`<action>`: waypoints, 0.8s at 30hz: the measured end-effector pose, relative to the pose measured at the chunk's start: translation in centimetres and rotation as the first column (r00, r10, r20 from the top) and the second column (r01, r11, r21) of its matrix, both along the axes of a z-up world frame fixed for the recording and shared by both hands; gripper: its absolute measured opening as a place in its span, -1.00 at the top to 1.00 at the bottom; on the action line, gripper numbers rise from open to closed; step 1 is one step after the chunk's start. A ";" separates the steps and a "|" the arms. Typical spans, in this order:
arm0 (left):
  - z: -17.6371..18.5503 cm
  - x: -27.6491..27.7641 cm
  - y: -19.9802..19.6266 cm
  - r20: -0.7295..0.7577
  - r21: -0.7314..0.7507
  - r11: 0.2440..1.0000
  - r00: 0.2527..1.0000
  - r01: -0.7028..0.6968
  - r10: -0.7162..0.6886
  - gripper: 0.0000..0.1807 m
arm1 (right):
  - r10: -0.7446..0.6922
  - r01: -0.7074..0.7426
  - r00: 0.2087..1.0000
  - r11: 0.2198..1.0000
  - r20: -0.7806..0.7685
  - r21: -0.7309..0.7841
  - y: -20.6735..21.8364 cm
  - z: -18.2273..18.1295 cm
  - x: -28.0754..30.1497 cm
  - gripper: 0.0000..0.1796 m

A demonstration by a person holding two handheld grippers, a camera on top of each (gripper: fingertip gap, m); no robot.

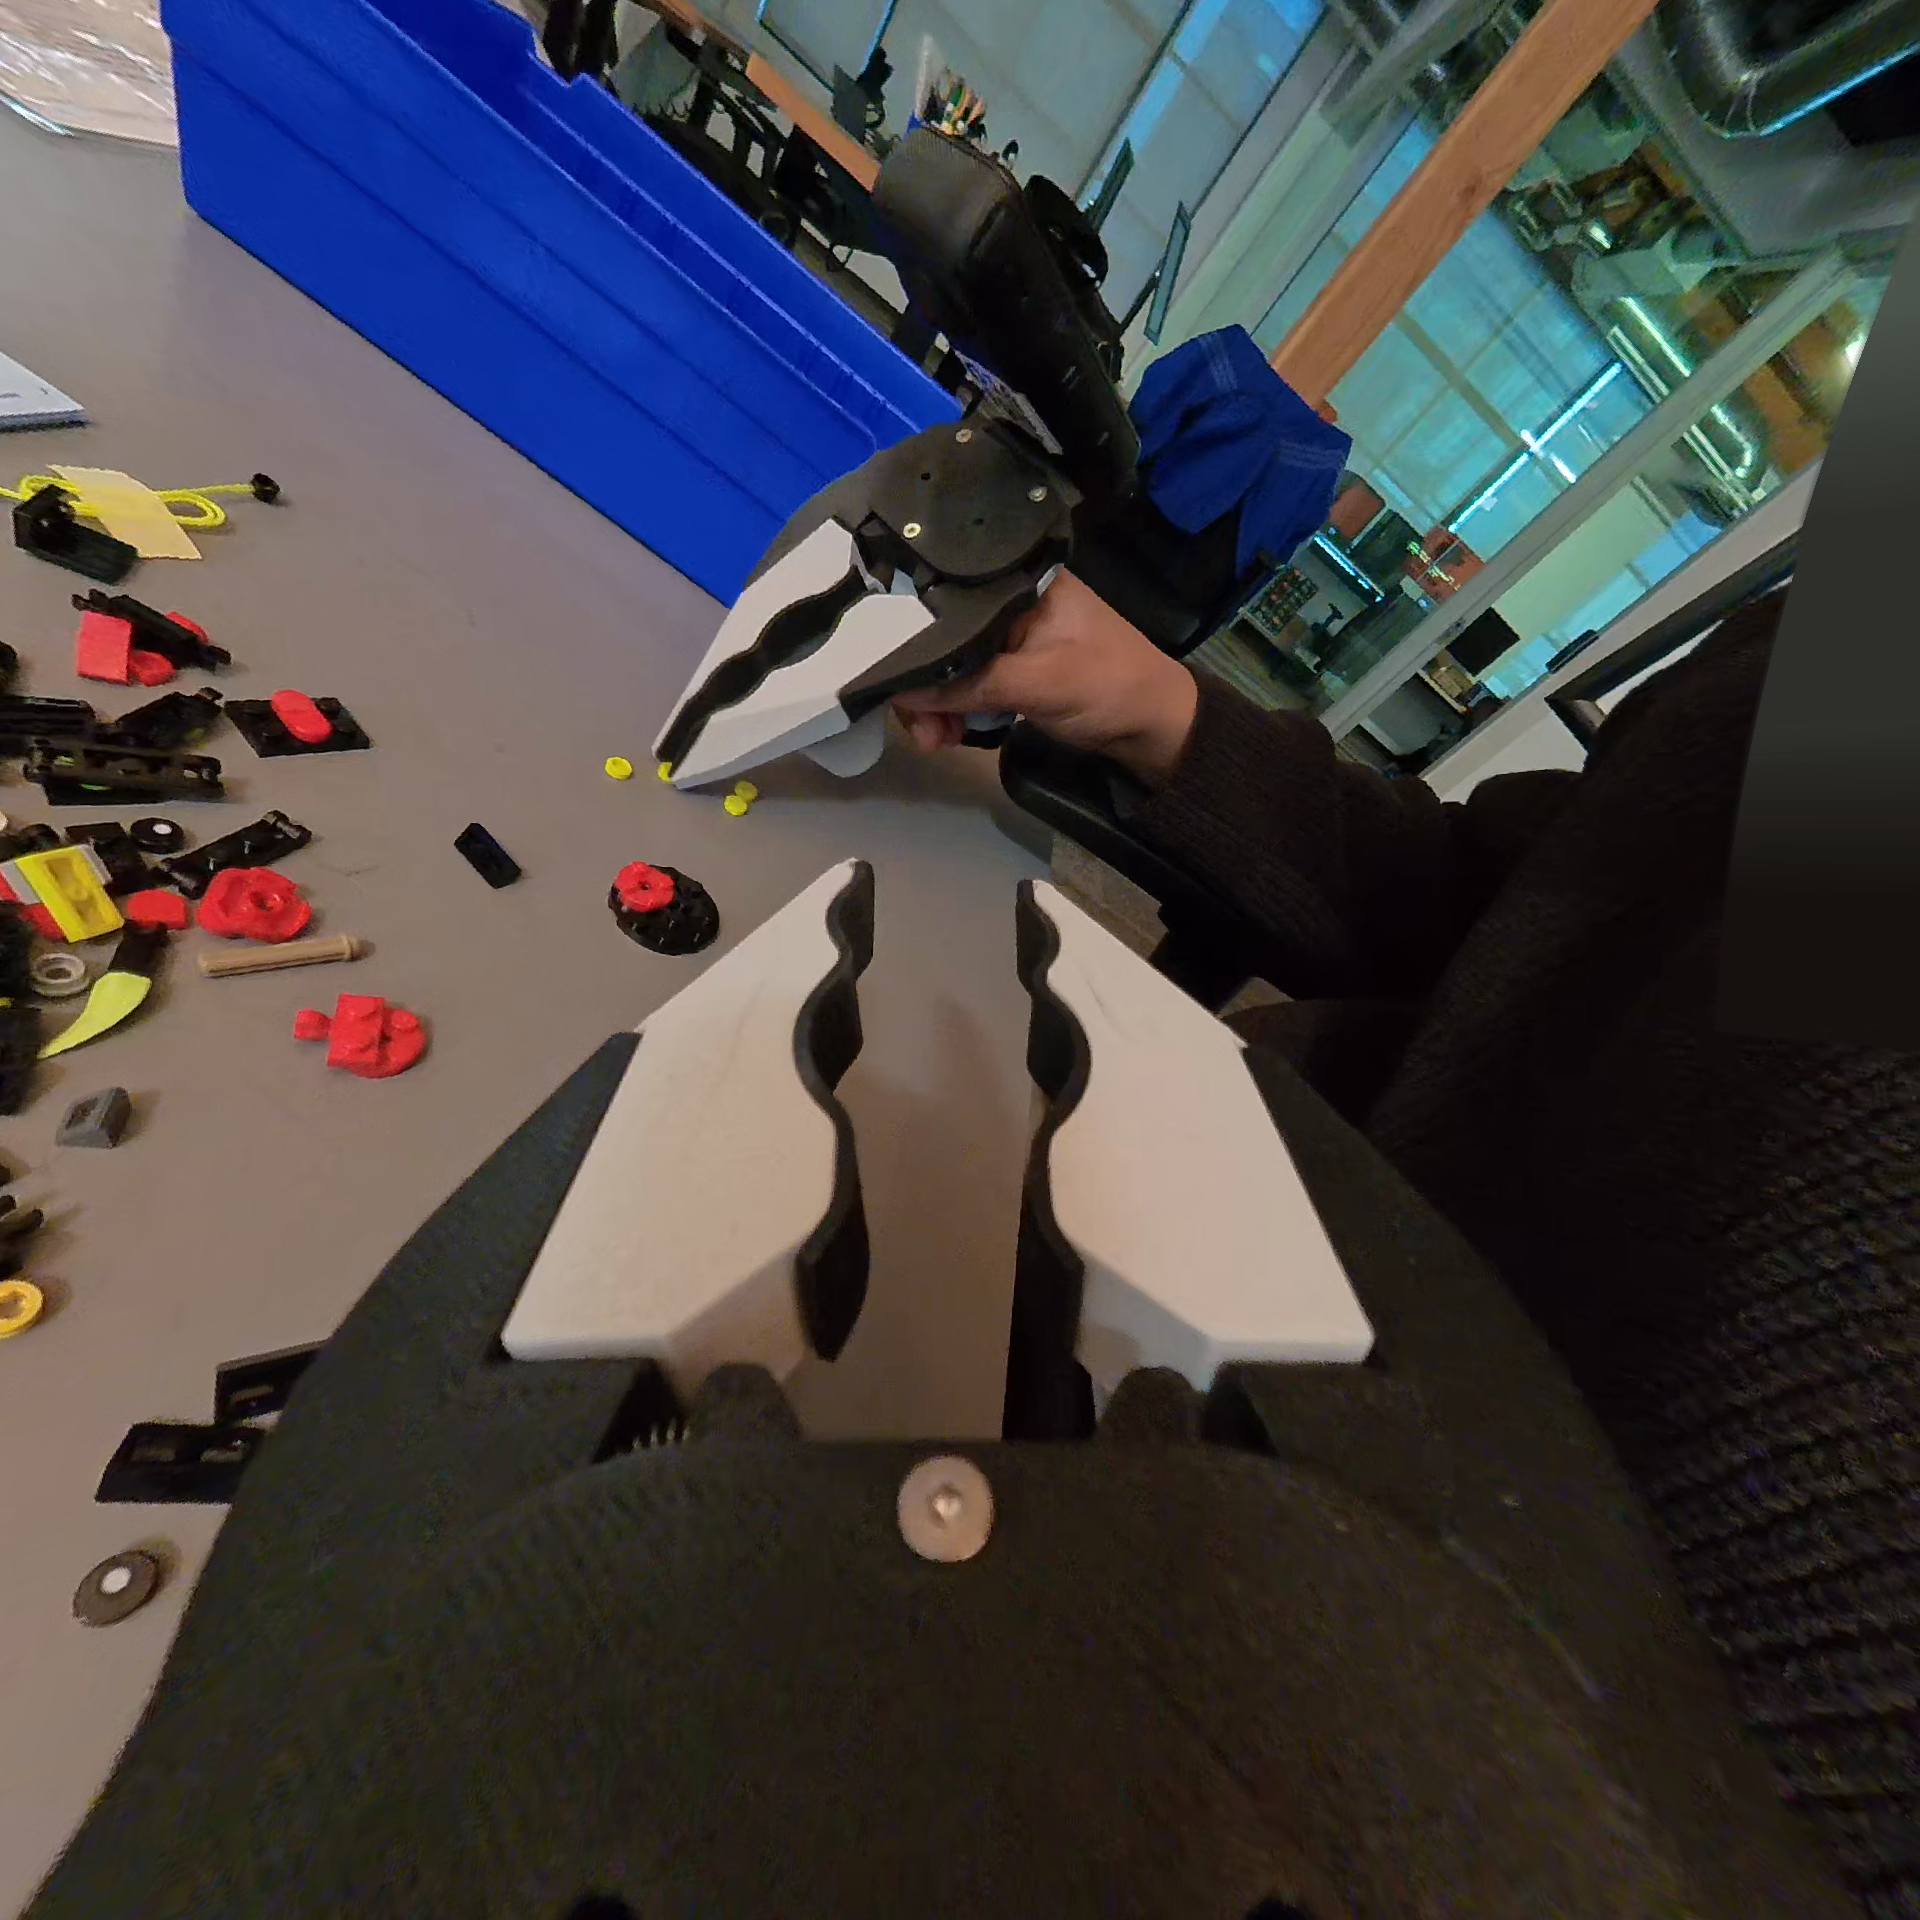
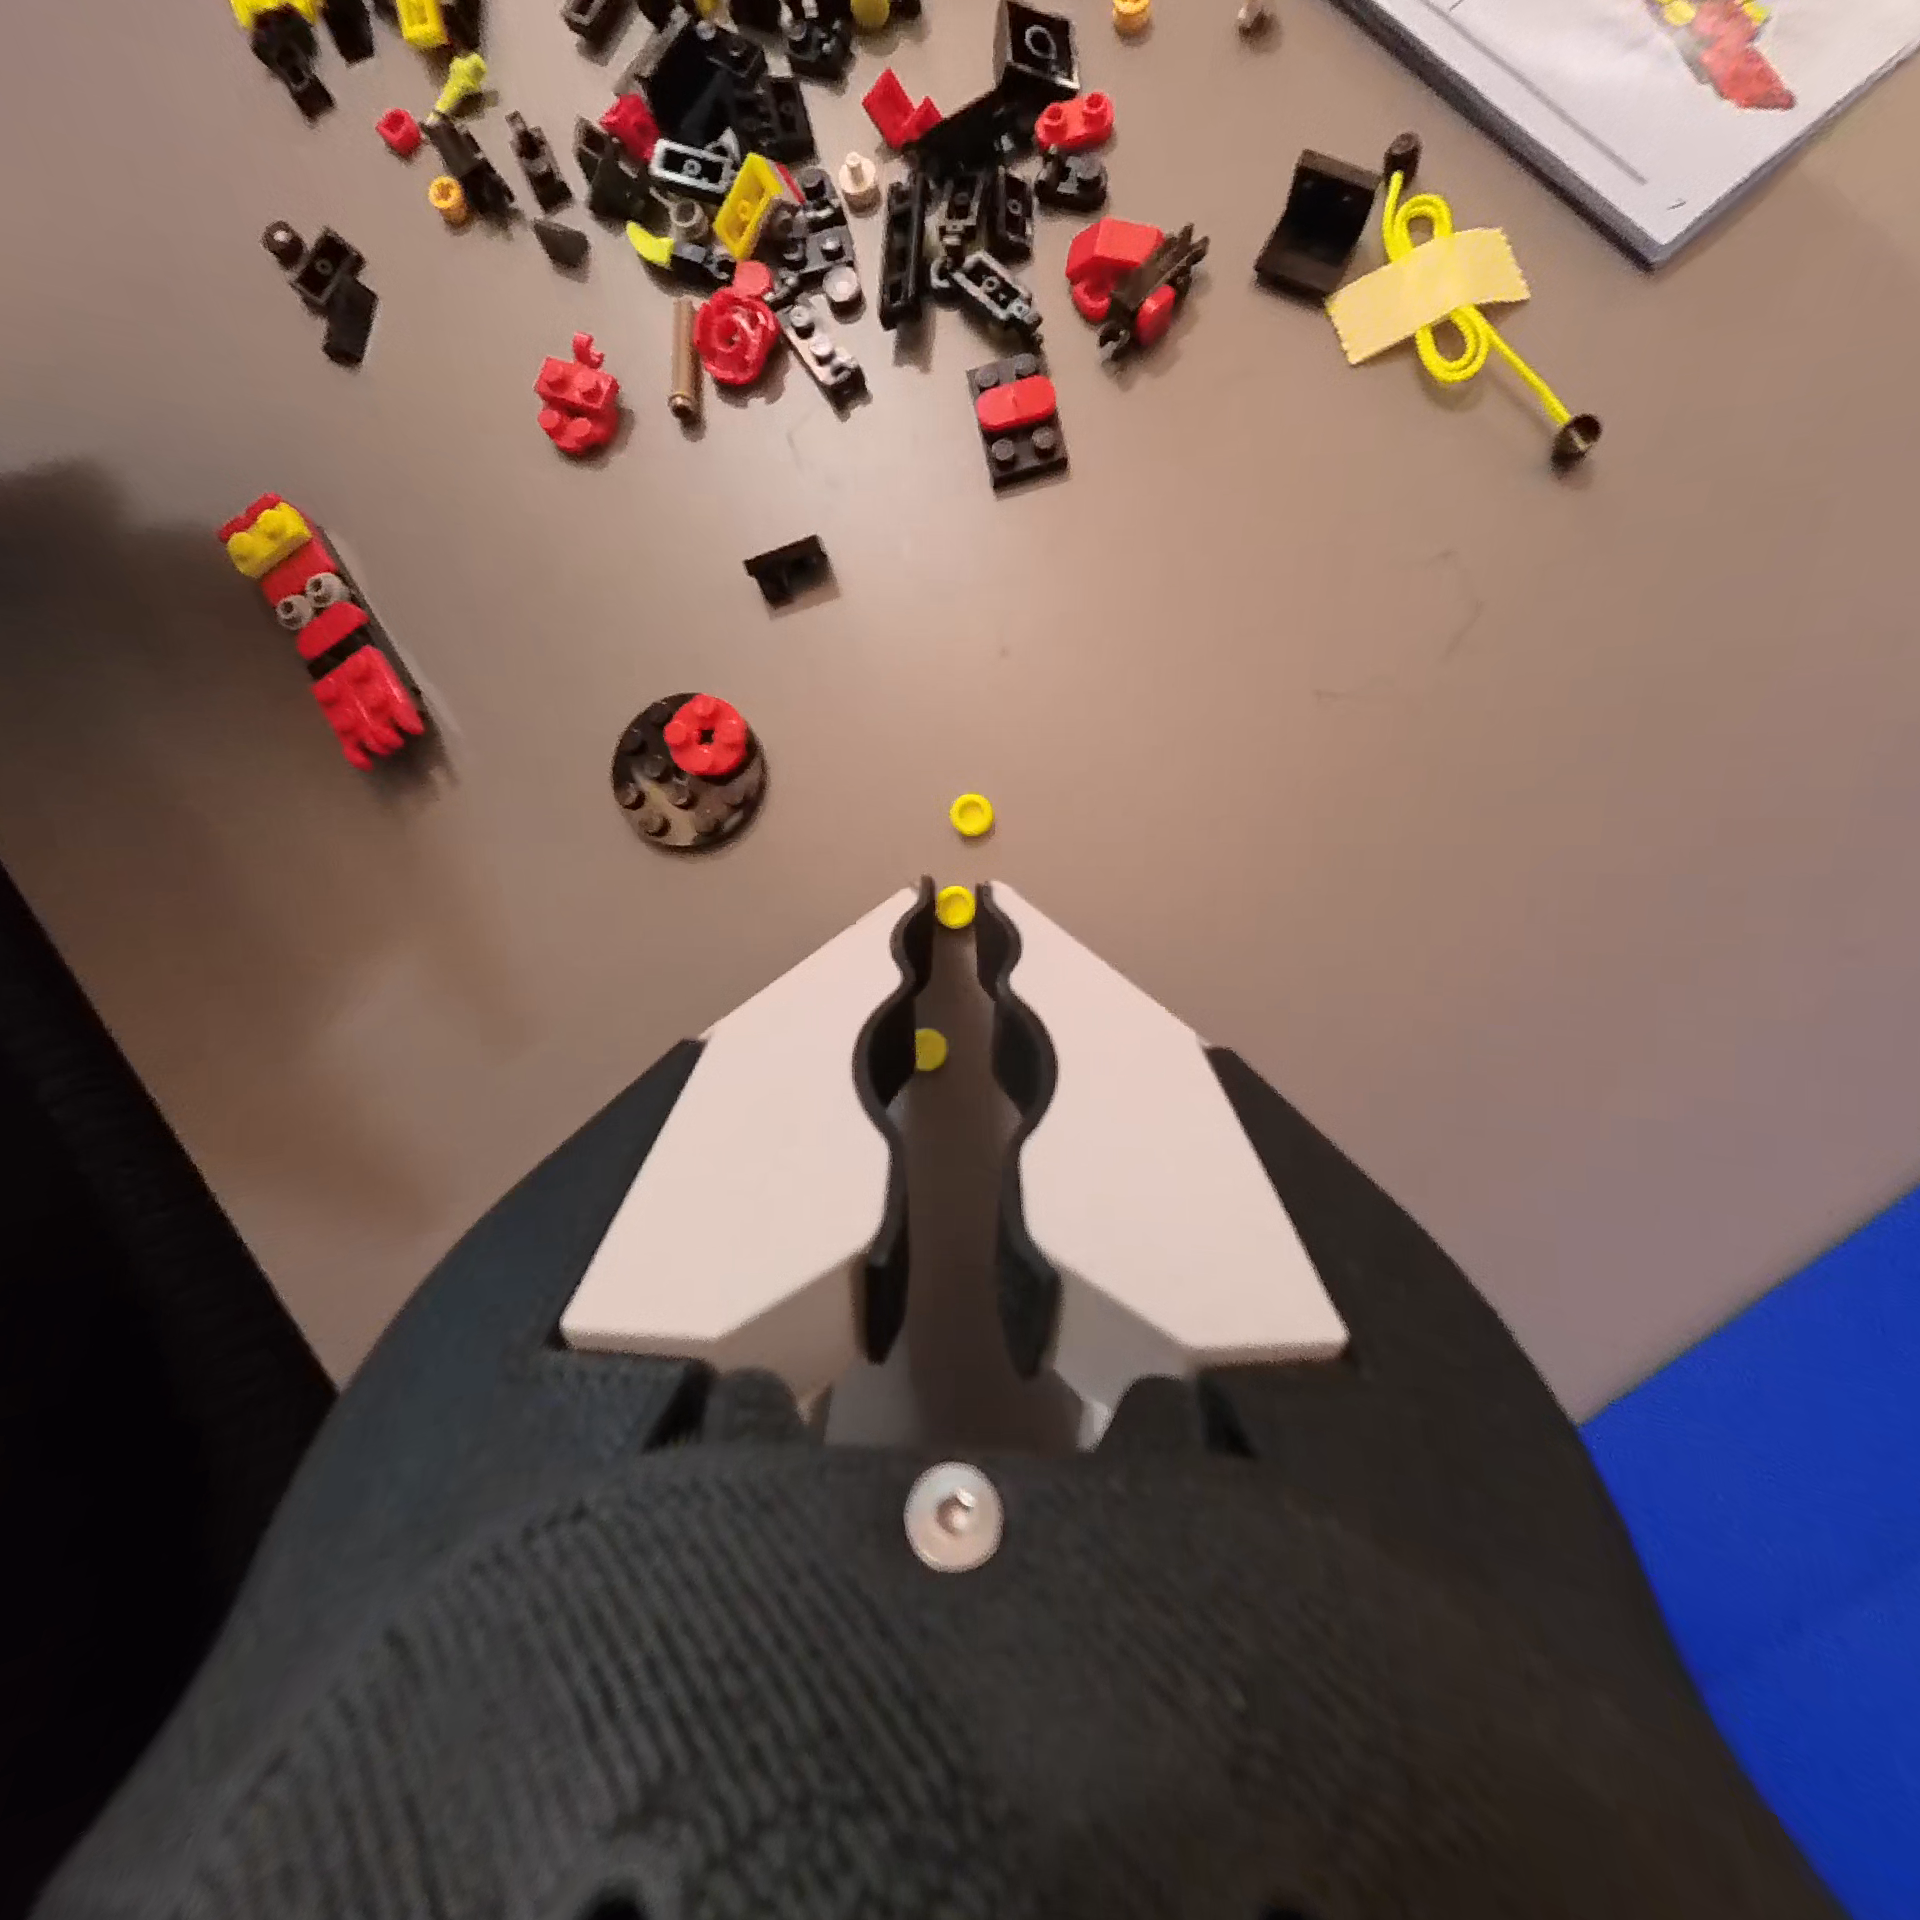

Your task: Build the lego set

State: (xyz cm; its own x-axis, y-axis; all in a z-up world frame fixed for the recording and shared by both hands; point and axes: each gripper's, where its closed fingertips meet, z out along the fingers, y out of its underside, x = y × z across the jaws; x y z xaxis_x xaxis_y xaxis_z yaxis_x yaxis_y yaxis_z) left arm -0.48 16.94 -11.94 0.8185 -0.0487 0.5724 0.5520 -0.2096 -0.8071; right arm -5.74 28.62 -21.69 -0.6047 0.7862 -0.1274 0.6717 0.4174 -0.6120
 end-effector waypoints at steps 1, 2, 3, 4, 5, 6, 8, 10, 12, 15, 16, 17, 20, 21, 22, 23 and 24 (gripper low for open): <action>0.0 0.0 0.0 -0.001 -0.001 1.000 1.000 0.002 -0.002 0.72 | 0.011 -0.011 1.000 1.000 -0.010 -0.015 -0.3 0.3 0.1 0.94; 0.0 0.1 0.0 -0.004 -0.002 1.000 1.000 0.002 -0.002 0.73 | 0.026 -0.027 0.999 0.999 -0.027 -0.047 -0.8 0.9 0.2 0.94; 0.0 0.1 0.0 -0.010 -0.003 1.000 1.000 0.001 -0.001 0.73 | 0.048 -0.052 0.998 0.994 -0.046 -0.096 -1.6 1.8 0.3 0.94; 0.0 0.1 0.0 -0.017 -0.003 1.000 1.000 0.000 0.000 0.73 | 0.077 -0.086 0.995 0.983 -0.064 -0.160 -2.6 2.8 0.7 0.94; 0.1 0.1 0.0 -0.025 -0.002 1.000 1.000 -0.002 0.002 0.74 | 0.113 -0.128 0.991 0.963 -0.078 -0.238 -3.8 4.0 1.2 0.94; 0.2 0.1 -0.1 -0.037 -0.001 1.000 0.999 -0.005 0.005 0.74 | 0.151 -0.171 0.985 0.931 -0.086 -0.321 -5.0 5.1 1.9 0.94; 0.5 0.3 -0.2 -0.080 0.015 1.000 0.997 0.006 -0.004 0.83 | 0.230 -0.238 0.970 0.850 -0.075 -0.470 -7.1 6.9 3.6 0.94; 1.2 1.2 -0.3 -0.147 0.040 0.998 0.989 0.042 -0.036 0.91 | 0.311 -0.269 0.950 0.769 -0.028 -0.580 -8.6 7.6 5.4 0.94; 1.3 2.0 -0.3 -0.242 0.029 0.997 0.969 0.067 -0.058 0.95 | 0.371 -0.272 0.929 0.701 0.012 -0.660 -9.7 8.0 6.8 0.94; 0.3 3.1 -0.1 -0.399 -0.035 0.996 0.912 0.083 -0.090 0.96 | 0.417 -0.247 0.908 0.614 0.043 -0.750 -10.9 9.1 7.7 0.94; 0.0 3.5 0.0 -0.437 -0.053 0.995 0.893 0.090 -0.104 0.96 | 0.428 -0.239 0.903 0.585 0.045 -0.775 -11.1 9.5 7.8 0.94; -0.3 3.9 0.1 -0.464 -0.063 0.993 0.878 0.098 -0.116 0.96 | 0.437 -0.231 0.898 0.561 0.048 -0.795 -11.3 9.8 7.9 0.94; -0.7 4.4 0.3 -0.518 -0.087 0.991 0.845 0.103 -0.133 0.92 | 0.459 -0.209 0.885 0.540 0.077 -0.815 -11.4 9.8 8.3 0.94; -0.7 4.4 0.3 -0.530 -0.085 0.991 0.838 0.100 -0.130 0.90 | 0.464 -0.204 0.881 0.540 0.086 -0.817 -11.4 9.6 8.4 0.94; -0.6 4.3 0.3 -0.538 -0.079 0.992 0.834 0.094 -0.122 0.89 | 0.471 -0.200 0.877 0.535 0.093 -0.821 -11.5 9.6 8.5 0.94; -0.4 4.2 0.2 -0.542 -0.069 0.993 0.832 0.092 -0.115 0.88 | 0.480 -0.197 0.872 0.526 0.097 -0.828 -11.5 9.7 8.7 0.94; -0.2 4.2 0.2 -0.542 -0.057 0.994 0.833 0.092 -0.109 0.88 | 0.487 -0.193 0.868 0.517 0.101 -0.834 -11.6 9.7 8.8 0.94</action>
